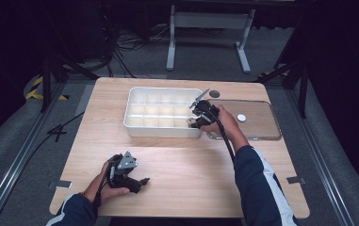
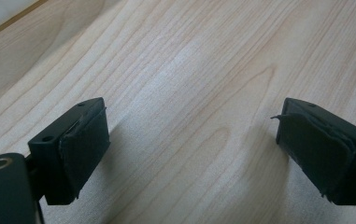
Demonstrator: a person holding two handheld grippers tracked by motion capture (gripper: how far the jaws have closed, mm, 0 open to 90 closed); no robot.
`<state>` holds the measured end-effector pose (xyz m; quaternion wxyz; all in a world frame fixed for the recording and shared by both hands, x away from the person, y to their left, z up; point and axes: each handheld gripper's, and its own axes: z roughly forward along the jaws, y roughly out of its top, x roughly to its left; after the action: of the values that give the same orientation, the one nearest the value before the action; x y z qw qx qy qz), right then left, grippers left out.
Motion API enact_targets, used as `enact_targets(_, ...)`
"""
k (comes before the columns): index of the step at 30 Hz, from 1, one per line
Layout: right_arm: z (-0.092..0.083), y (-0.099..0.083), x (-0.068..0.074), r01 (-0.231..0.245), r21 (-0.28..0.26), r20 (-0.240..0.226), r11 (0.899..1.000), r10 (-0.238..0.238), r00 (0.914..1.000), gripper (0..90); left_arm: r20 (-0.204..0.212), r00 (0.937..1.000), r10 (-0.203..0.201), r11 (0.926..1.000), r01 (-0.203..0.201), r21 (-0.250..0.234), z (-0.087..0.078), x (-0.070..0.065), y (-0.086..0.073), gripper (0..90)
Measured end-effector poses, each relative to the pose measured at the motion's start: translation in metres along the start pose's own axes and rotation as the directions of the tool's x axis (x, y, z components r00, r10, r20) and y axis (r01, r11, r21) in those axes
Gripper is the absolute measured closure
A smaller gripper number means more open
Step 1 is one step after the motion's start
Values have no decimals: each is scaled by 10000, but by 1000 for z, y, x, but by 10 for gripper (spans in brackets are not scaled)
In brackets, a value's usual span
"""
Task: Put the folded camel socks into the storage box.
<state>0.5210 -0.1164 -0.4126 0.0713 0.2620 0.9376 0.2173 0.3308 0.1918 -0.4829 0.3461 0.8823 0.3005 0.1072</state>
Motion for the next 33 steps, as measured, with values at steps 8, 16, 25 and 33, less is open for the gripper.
enact_targets(8, -3, -4, 0, -165, -348, -26, 9993, 165, 9999, 692, -36, 10000, -15, 10000, 15, -1, 0, 0, 0, 95)
enact_targets(16, -9, -6, 5, -168, -647, 248, 9978, 185, 9995, 634, -86, 10000, -33, 10000, 33, -17, 0, -1, 0, 95)
enact_targets(25, -22, -10, 8, -270, -1361, 537, 9903, 346, 9980, 572, -48, 10000, -32, 10000, 32, -32, 0, 0, 0, 95)
enact_targets(33, -34, -16, 15, -413, -2084, 423, 9772, 512, 9978, 536, -86, 10000, -23, 9999, 22, -99, 1, -1, 0, 94)
